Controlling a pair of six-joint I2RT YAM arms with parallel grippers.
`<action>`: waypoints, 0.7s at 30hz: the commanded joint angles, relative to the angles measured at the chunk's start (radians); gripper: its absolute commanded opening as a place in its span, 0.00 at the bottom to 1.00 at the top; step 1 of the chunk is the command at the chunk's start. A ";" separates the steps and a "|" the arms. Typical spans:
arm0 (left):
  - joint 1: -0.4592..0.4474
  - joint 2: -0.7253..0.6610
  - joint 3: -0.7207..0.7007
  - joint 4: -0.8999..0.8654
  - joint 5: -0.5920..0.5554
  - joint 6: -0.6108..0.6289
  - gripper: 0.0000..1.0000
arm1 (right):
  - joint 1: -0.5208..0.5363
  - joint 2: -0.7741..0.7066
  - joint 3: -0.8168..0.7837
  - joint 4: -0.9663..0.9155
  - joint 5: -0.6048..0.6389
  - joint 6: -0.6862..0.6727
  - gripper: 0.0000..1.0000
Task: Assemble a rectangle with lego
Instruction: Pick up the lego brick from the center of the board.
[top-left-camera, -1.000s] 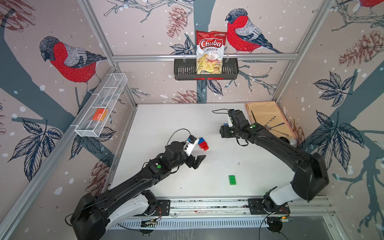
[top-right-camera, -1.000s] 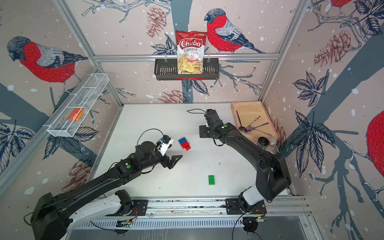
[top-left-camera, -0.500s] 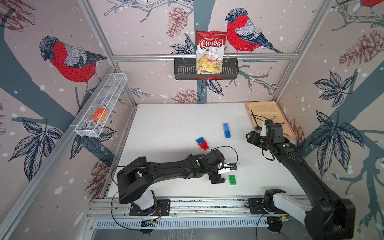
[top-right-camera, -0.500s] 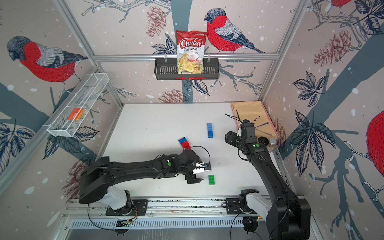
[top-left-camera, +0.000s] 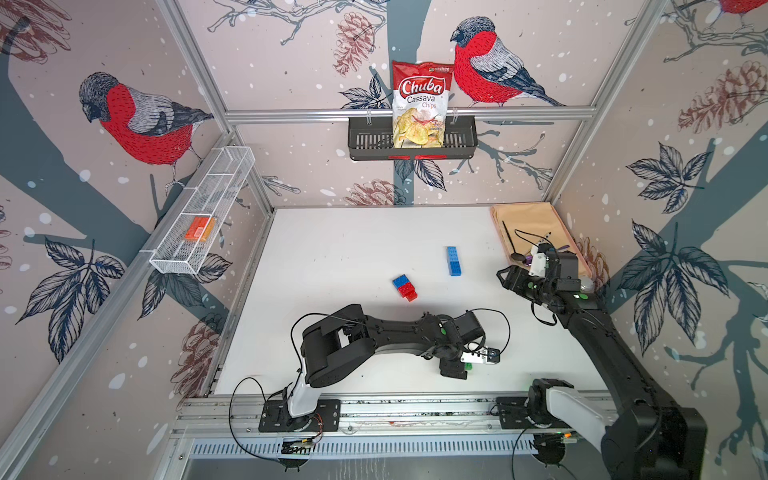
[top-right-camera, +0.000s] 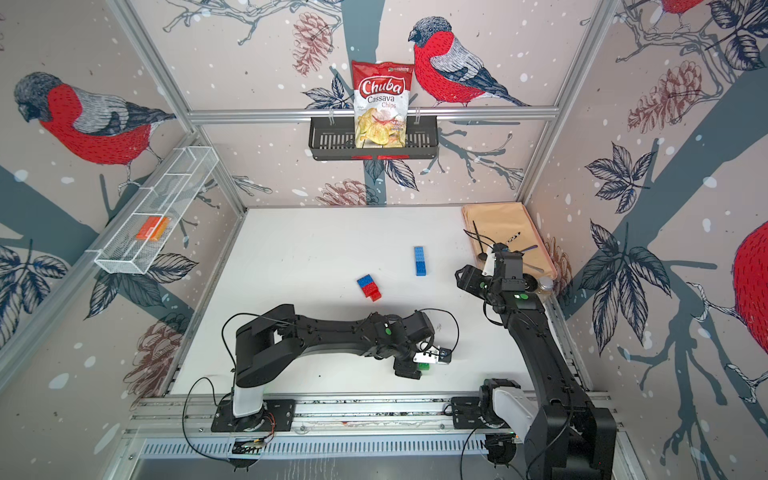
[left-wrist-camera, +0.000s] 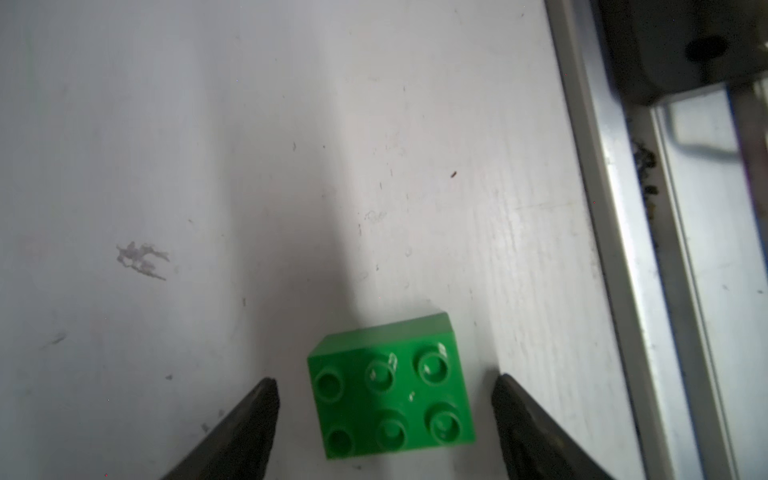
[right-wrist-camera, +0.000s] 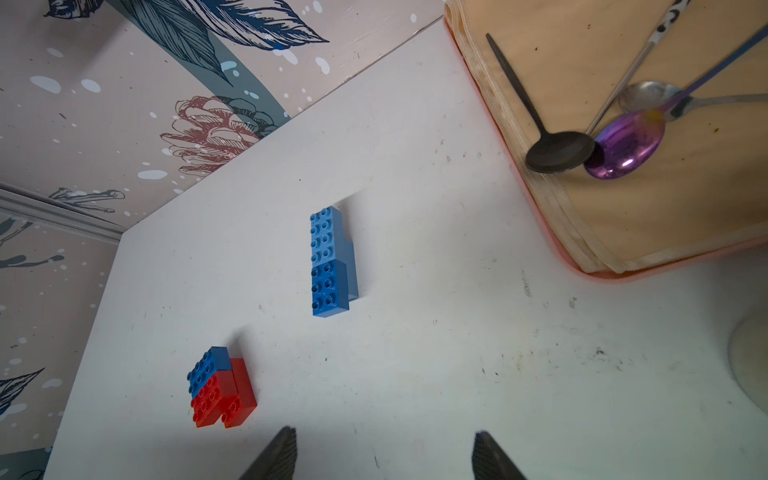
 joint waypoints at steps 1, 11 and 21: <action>-0.003 0.025 0.015 -0.030 -0.030 -0.029 0.78 | -0.002 -0.002 -0.003 0.037 -0.020 -0.003 0.70; -0.002 0.021 -0.019 -0.038 -0.067 -0.117 0.48 | -0.005 -0.012 -0.007 0.038 -0.001 -0.005 0.70; 0.182 -0.106 -0.061 0.078 -0.167 -0.741 0.44 | -0.005 -0.036 -0.017 0.050 0.032 0.004 0.70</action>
